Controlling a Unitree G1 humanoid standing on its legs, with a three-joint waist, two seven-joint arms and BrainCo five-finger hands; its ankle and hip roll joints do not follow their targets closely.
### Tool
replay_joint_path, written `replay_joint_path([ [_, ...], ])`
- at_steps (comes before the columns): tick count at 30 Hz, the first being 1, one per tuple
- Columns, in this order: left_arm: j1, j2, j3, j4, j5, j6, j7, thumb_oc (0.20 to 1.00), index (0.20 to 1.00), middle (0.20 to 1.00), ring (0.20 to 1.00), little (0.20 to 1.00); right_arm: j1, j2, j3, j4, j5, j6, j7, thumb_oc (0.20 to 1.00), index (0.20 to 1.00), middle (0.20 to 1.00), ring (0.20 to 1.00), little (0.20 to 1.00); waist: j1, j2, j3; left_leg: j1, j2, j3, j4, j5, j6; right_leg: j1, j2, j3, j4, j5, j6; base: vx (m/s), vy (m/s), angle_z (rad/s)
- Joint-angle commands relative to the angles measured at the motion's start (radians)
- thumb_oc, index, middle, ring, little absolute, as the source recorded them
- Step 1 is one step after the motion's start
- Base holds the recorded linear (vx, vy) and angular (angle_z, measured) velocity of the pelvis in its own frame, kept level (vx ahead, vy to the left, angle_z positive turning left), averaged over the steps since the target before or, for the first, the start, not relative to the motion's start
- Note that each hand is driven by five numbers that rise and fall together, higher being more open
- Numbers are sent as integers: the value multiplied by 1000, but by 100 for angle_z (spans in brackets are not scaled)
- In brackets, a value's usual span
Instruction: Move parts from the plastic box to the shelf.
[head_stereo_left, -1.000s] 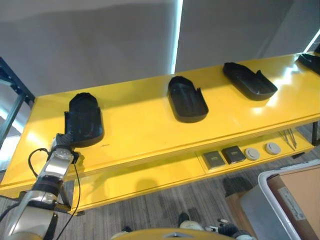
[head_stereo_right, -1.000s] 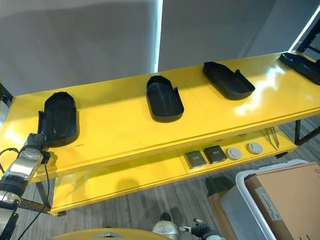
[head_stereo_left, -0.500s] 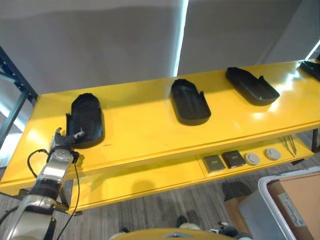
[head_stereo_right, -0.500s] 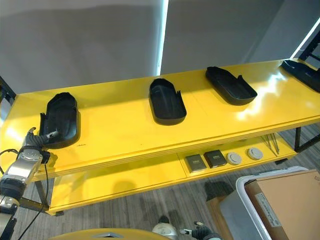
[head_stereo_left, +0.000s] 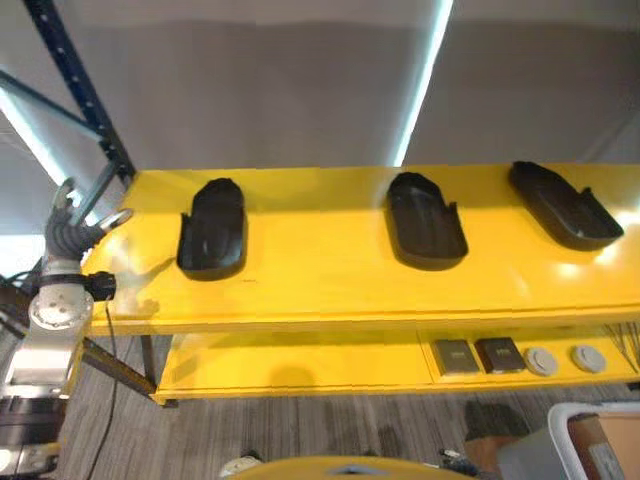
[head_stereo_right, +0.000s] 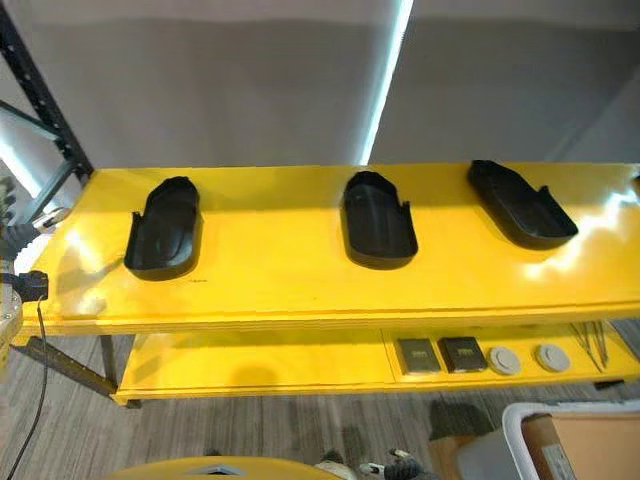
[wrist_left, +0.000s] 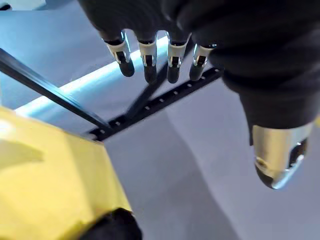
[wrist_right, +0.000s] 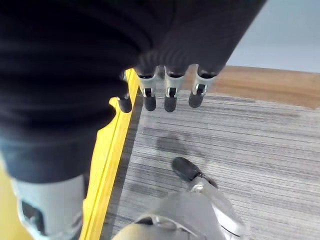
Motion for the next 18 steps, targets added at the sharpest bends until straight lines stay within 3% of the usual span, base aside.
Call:
replay_joint_path([
  [1, -23, 14, 24, -95, -203, -123, -201, 1000, 1000, 1000, 1000, 1000, -36, 25, -3, 25, -36, -14, -26, 1000, 1000, 1000, 1000, 1000, -1, -6, 6, -37, 36, -7, 96, -71, 7, -9, -70, -1, 61, -64, 60, 0, 0, 0],
  [2, -9, -11, 16, -126, -242, -133, -260, 1000, 1000, 1000, 1000, 1000, -39, 25, -6, 26, -46, -12, -24, 1000, 1000, 1000, 1000, 1000, 3, -5, 7, -38, 36, -8, 96, -71, 7, -9, -70, -2, 61, -62, 61, 0, 0, 0],
  [3, 7, -31, 2, -156, -254, -146, -304, 592, 592, 592, 592, 592, -39, 26, -7, 27, -53, -11, -26, 1000, 1000, 1000, 1000, 1000, 7, -4, 9, -39, 35, -9, 96, -71, 7, -9, -70, -4, 60, -60, 61, 0, 0, 0],
  [4, 20, -50, -11, -172, -292, -143, -341, 238, 238, 238, 238, 238, -40, 27, -8, 32, -54, -14, -27, 1000, 1000, 1000, 1000, 1000, 9, -5, 10, -40, 34, -10, 97, -70, 7, -9, -70, -3, 60, -58, 61, 0, 0, 0],
  [5, 30, -70, -24, -186, -327, -137, -357, 200, 200, 200, 200, 200, -40, 28, -7, 36, -50, -15, -31, 1000, 1000, 1000, 1000, 1000, 12, -6, 12, -41, 33, -12, 96, -69, 8, -9, -70, -4, 60, -57, 60, 0, 0, 0],
  [10, 85, -180, -150, -216, -500, -55, -483, 200, 200, 200, 200, 200, -53, 25, 5, 72, -58, -38, -37, 1000, 1000, 1000, 1000, 1000, 23, -5, 23, -45, 28, -16, 97, -64, 12, -12, -68, -3, 53, -44, 58, -16, 3, -2],
  [18, 133, -190, -197, -165, -509, -51, -433, 200, 200, 200, 200, 200, -48, 7, 17, 81, -42, -45, -37, 1000, 1000, 1000, 1000, 1000, 23, -3, 26, -39, 23, -24, 99, -82, 12, -8, -68, 11, 50, -51, 67, 10, 6, -1],
])
